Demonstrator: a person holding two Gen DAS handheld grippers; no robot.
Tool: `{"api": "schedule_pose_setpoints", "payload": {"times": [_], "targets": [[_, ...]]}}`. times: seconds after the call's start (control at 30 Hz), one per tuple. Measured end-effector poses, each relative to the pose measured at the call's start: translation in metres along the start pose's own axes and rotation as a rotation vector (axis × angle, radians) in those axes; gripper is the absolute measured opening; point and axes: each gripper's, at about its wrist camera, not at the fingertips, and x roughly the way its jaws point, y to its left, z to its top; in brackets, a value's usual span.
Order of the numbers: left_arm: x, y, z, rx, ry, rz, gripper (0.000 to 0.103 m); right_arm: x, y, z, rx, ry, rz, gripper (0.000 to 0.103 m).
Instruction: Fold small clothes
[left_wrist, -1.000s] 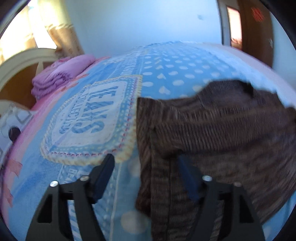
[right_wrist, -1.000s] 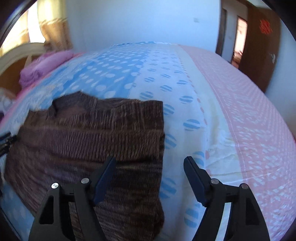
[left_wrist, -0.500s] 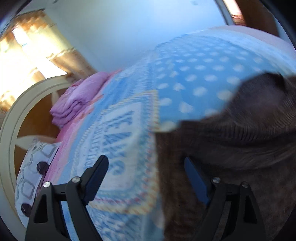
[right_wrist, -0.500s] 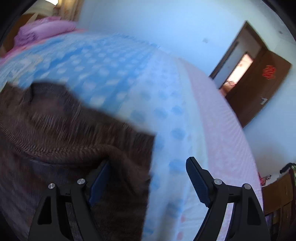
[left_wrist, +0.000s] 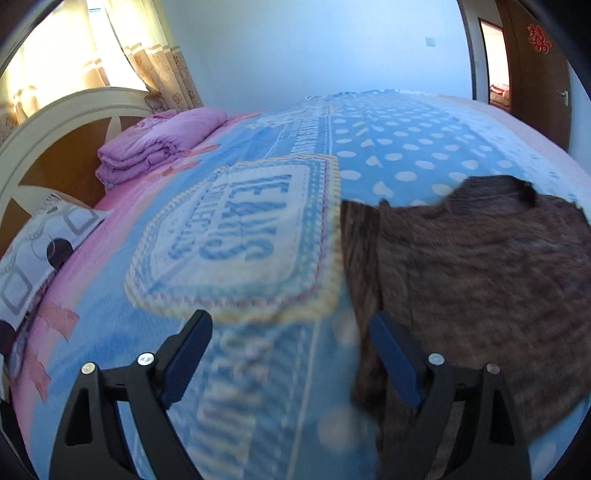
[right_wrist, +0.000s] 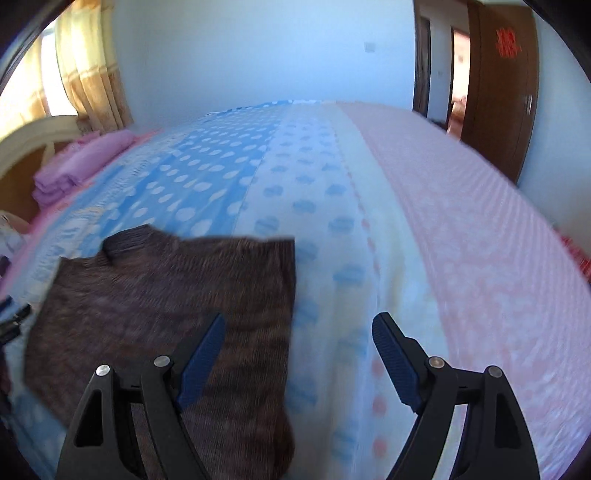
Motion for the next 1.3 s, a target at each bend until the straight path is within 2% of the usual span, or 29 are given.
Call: {"api": "schedule_pose_setpoints", "payload": {"times": [0.03,0.07,0.17,0.23,0.37,0.47,0.5,0.57,0.6,0.67,0.7,0.73,0.83,0.9,0.93,1.1,1.17,1.2,1.23,1.3], "targets": [[-0.005,0.001,-0.006,-0.006,-0.003,-0.007,0.091,-0.008,-0.004,-0.010,0.021,0.011,0.038,0.074],[-0.010,0.002,-0.015,-0.016,-0.005,-0.021,0.091,-0.011,-0.007,-0.018,0.032,0.027,0.064,0.062],[-0.017,-0.002,-0.028,-0.015,0.006,-0.071,0.087,-0.019,-0.006,-0.041,0.045,0.078,0.109,0.052],[-0.021,-0.008,-0.031,0.000,0.006,-0.099,0.075,-0.025,0.003,-0.053,-0.005,0.077,0.089,0.052],[-0.022,-0.012,-0.025,-0.027,0.010,-0.179,0.073,-0.037,0.018,-0.058,-0.032,0.040,0.115,0.052],[-0.016,-0.020,-0.023,-0.034,0.036,-0.203,0.065,-0.030,0.035,-0.059,-0.052,0.049,0.141,0.052],[-0.014,-0.026,-0.026,-0.006,0.038,-0.181,0.064,-0.026,0.044,-0.063,-0.079,0.061,0.146,0.052],[-0.005,-0.034,-0.032,0.034,0.049,-0.065,0.063,-0.019,0.053,-0.072,-0.113,0.098,0.150,0.052],[-0.003,-0.030,-0.034,0.005,0.060,-0.088,0.061,-0.012,0.058,-0.080,-0.126,0.135,0.145,0.052],[-0.009,-0.022,-0.029,-0.038,0.044,-0.108,0.059,-0.011,0.060,-0.089,-0.141,0.133,0.134,0.052],[-0.017,-0.017,-0.021,-0.053,0.000,-0.091,0.059,-0.013,0.062,-0.093,-0.156,0.116,0.123,0.052],[-0.023,-0.013,-0.014,-0.064,-0.036,-0.105,0.058,-0.013,0.064,-0.097,-0.179,0.101,0.109,0.052],[-0.025,-0.011,0.012,-0.072,-0.059,-0.190,0.062,-0.013,0.070,-0.102,-0.203,0.069,0.077,0.054],[-0.011,-0.015,0.028,-0.078,-0.037,-0.240,0.063,-0.014,0.073,-0.104,-0.206,0.046,0.058,0.055],[-0.001,-0.017,0.033,-0.085,-0.023,-0.240,0.062,-0.014,0.075,-0.105,-0.210,0.037,0.050,0.055],[0.058,-0.034,0.050,-0.147,0.116,-0.320,0.060,-0.022,0.077,-0.109,-0.230,-0.011,0.044,0.055],[0.070,-0.041,0.048,-0.144,0.148,-0.297,0.049,-0.021,0.077,-0.110,-0.234,-0.008,0.045,0.055],[0.073,-0.042,0.046,-0.152,0.150,-0.309,0.027,-0.020,0.077,-0.110,-0.236,-0.006,0.043,0.055],[0.073,-0.041,0.045,-0.159,0.142,-0.336,0.015,-0.020,0.077,-0.110,-0.237,-0.005,0.044,0.055],[0.064,-0.037,0.042,-0.182,0.102,-0.355,0.008,-0.020,0.077,-0.110,-0.234,-0.008,0.047,0.055]]}}
